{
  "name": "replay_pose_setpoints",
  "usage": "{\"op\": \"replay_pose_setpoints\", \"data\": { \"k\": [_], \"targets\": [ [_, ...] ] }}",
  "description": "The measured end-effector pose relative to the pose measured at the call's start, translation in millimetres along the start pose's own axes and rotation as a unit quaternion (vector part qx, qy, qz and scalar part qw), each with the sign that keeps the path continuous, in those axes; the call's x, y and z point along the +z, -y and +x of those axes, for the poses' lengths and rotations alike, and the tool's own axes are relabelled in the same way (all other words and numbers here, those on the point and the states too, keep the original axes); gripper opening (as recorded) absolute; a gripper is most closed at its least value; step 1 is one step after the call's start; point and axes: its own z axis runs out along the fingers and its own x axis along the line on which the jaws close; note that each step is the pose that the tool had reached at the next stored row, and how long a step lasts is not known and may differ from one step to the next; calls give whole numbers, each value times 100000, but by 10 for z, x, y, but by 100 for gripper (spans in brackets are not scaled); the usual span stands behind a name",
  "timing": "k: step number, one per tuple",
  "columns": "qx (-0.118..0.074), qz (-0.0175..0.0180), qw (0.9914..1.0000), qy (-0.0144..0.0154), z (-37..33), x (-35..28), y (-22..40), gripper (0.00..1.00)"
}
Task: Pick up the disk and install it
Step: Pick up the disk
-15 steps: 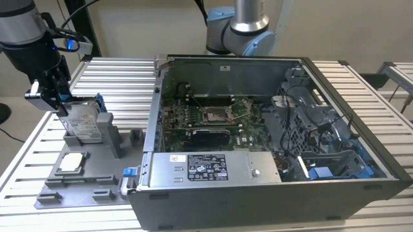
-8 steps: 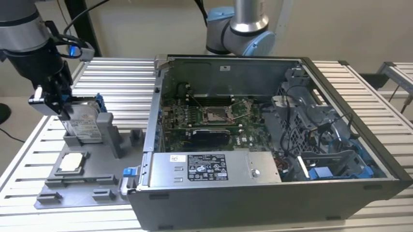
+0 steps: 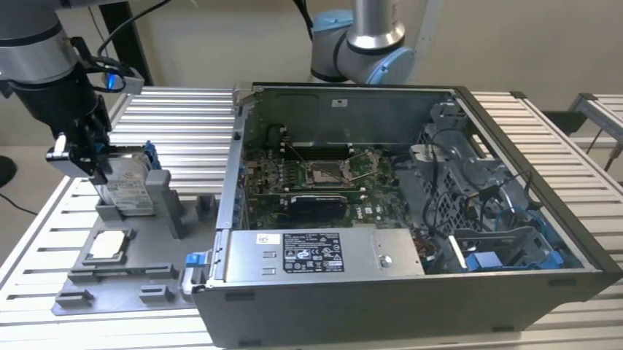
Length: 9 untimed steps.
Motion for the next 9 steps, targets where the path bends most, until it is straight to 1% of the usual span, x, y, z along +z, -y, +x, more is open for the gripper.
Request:
{"op": "replay_pose_setpoints", "data": {
  "k": [9],
  "targets": [
    [2, 0, 100000, -1, 0, 3, 0, 100]
  ]
}}
